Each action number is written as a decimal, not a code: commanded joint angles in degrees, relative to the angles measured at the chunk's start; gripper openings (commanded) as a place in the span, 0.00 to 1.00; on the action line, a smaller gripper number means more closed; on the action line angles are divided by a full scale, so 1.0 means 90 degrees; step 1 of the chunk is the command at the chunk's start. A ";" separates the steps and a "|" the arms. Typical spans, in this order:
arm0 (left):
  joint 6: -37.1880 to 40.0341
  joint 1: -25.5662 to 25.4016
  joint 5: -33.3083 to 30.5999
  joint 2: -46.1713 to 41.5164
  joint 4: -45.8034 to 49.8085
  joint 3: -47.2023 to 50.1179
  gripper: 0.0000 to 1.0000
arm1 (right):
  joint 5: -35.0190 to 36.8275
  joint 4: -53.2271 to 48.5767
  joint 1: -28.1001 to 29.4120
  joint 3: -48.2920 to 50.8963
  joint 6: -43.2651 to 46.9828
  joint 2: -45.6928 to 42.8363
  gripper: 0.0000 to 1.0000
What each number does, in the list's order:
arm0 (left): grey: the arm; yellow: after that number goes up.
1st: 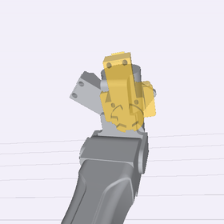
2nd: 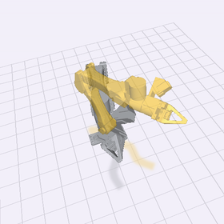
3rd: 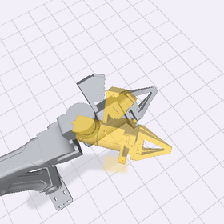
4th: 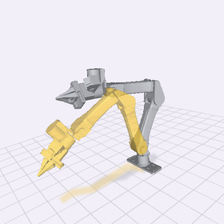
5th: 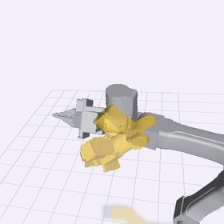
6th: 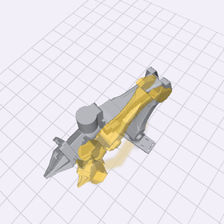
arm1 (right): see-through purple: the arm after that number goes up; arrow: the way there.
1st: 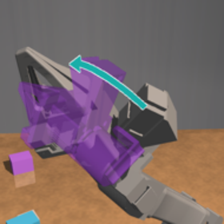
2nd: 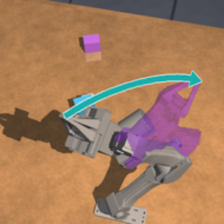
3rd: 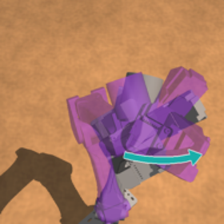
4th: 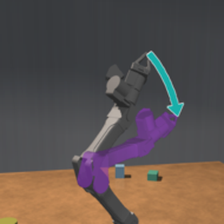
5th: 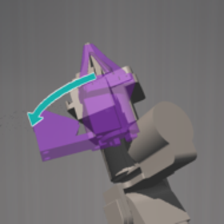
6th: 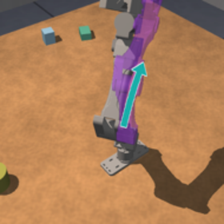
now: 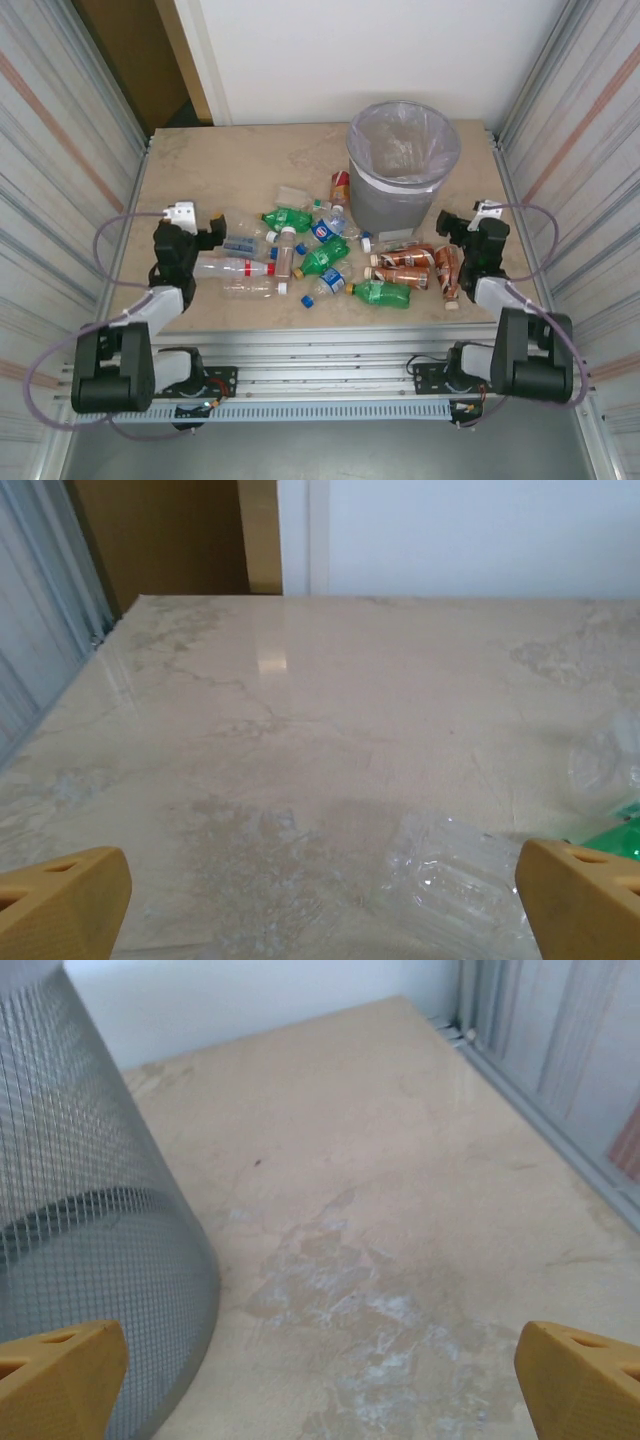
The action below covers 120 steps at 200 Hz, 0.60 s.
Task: Put the plastic bottles in the bin
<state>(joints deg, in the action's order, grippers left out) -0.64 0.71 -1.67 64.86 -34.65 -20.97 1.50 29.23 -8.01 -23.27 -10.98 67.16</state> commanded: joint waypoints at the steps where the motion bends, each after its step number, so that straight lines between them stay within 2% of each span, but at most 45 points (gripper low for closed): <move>1: -0.0410 0.0041 -0.0444 -0.0740 0.0923 0.0053 0.99 | 0.0435 -0.1259 -0.0018 -0.0308 -0.0510 -0.0634 0.98; 30: -0.1017 0.0040 -0.0746 -0.1887 0.2040 0.0133 0.99 | 0.1161 -0.3498 -0.0018 -0.0984 -0.1213 -0.1268 0.98; 53: -0.1581 0.0046 -0.0774 -0.2693 0.2914 0.0102 0.99 | 0.1281 -0.4970 -0.0013 -0.1439 -0.1527 -0.1620 0.98; 80: -0.2053 0.0046 -0.0665 -0.3209 0.3511 0.0013 0.99 | 0.1169 -0.6171 -0.0018 -0.1677 -0.1745 -0.1908 0.98; 120: -0.2391 0.0039 -0.0425 -0.3331 0.4028 -0.0238 0.99 | 0.0784 -0.7346 -0.0029 -0.1874 -0.1768 -0.2062 0.98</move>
<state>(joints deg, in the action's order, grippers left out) -18.13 0.71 -6.87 35.46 -3.49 -20.78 10.46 -24.80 -8.01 -37.74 -25.10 49.56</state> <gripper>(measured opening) 0.988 0.977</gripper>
